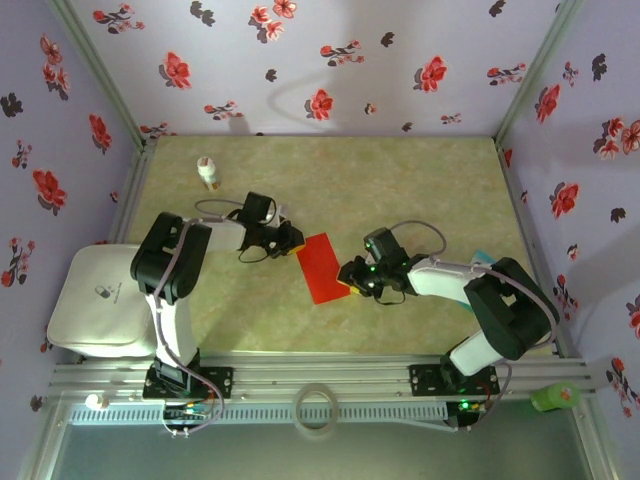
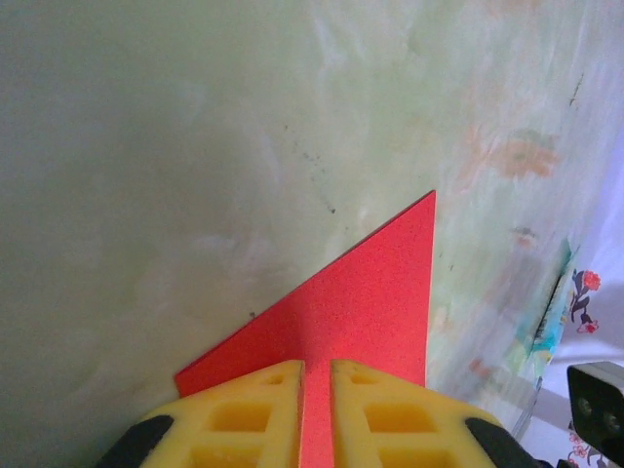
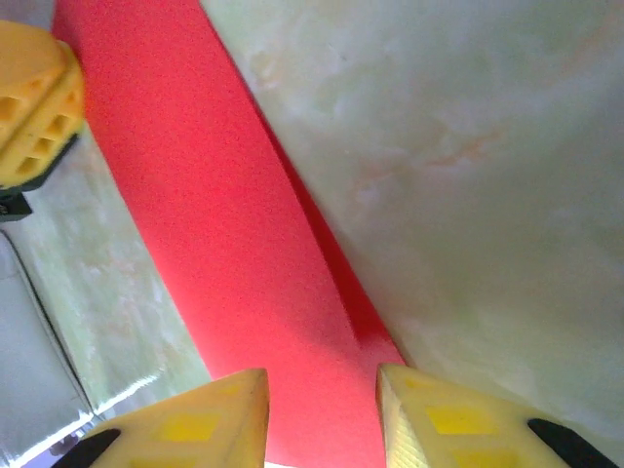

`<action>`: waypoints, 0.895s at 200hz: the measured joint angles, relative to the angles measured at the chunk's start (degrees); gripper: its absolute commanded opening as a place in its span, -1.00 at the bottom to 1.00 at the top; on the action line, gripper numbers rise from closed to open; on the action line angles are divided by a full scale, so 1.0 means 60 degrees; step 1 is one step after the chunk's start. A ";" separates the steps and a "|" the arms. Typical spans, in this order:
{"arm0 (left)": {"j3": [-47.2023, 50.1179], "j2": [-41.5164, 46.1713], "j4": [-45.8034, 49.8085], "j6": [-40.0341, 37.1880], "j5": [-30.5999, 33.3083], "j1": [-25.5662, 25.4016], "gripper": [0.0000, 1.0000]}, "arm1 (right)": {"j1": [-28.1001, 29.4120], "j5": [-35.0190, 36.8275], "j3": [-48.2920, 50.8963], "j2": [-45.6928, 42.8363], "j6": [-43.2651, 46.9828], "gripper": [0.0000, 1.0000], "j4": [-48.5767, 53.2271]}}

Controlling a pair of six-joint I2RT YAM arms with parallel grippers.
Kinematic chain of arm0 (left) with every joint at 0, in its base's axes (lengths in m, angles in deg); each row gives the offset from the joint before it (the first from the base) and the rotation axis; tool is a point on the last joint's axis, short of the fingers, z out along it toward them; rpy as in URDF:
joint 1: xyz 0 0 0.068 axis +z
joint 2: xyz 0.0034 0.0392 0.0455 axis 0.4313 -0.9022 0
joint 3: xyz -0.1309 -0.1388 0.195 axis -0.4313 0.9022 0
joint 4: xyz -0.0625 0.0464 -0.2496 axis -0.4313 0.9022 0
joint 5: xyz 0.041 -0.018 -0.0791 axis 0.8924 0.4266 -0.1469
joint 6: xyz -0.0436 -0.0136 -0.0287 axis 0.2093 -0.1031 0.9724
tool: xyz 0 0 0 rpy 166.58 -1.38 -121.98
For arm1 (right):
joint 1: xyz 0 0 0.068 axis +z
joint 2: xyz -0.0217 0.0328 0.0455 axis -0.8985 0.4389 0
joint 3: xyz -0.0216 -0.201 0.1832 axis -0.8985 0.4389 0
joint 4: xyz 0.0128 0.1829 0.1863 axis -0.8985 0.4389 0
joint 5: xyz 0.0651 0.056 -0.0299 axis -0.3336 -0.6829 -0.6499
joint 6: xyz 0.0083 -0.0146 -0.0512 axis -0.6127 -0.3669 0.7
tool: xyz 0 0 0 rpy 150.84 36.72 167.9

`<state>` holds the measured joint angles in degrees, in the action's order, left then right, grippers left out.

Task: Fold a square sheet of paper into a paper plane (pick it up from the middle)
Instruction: Fold the triangle a second time at the center of the table.

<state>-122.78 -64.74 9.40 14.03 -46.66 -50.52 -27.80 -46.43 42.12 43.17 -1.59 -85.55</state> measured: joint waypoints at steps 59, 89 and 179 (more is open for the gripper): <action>-0.0940 -0.0433 0.1045 -0.0831 -0.0171 -0.0208 -0.69 | -0.0168 -0.0729 0.0004 0.0601 -0.0015 -0.28 -0.1395; -0.1370 -0.0652 0.1322 -0.1188 -0.0182 -0.0437 -0.68 | -0.0353 -0.1005 0.0011 0.0976 -0.0146 -0.28 -0.1956; -0.2211 -0.0543 0.2065 -0.1672 -0.0171 -0.0743 -0.27 | -0.0699 -0.1300 0.0233 0.1362 -0.0426 -0.71 -0.2878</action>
<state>-136.05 -67.99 21.79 3.99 -47.68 -54.98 -32.00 -54.23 43.52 51.35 -4.15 -102.82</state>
